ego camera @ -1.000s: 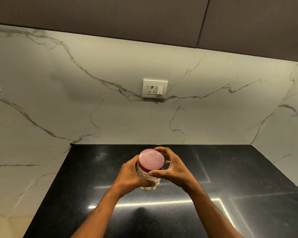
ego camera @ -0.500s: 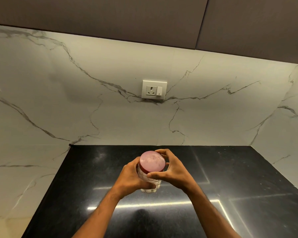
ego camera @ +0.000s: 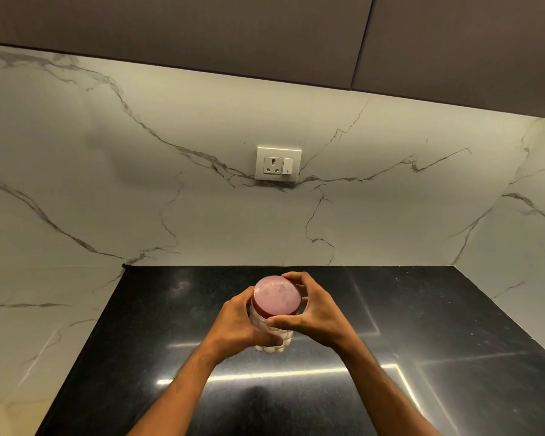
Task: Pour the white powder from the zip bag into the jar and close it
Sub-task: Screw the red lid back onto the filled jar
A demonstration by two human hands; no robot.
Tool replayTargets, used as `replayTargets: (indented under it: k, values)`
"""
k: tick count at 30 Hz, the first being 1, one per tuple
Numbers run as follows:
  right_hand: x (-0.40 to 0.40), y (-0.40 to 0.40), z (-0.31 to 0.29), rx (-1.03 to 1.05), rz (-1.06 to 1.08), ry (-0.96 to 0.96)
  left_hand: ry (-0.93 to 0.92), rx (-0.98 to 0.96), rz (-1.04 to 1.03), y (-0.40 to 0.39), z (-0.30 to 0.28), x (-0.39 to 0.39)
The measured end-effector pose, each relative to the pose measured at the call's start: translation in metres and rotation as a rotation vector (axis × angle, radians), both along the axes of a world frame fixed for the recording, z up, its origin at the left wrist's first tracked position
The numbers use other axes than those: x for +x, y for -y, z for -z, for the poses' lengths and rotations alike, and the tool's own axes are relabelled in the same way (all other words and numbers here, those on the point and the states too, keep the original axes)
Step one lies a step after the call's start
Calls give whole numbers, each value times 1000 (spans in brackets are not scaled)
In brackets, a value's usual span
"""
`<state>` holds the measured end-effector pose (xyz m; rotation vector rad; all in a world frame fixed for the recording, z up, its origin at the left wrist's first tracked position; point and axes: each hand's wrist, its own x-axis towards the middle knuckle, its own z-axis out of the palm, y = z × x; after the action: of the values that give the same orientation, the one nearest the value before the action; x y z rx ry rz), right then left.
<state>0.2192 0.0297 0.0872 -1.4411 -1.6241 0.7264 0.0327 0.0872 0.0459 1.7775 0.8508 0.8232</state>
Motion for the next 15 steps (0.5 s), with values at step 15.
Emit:
replayTargets:
  k: [15]
  values:
    - [0, -1, -3, -33, -20, -1, -14, 6, 12, 0, 0, -4]
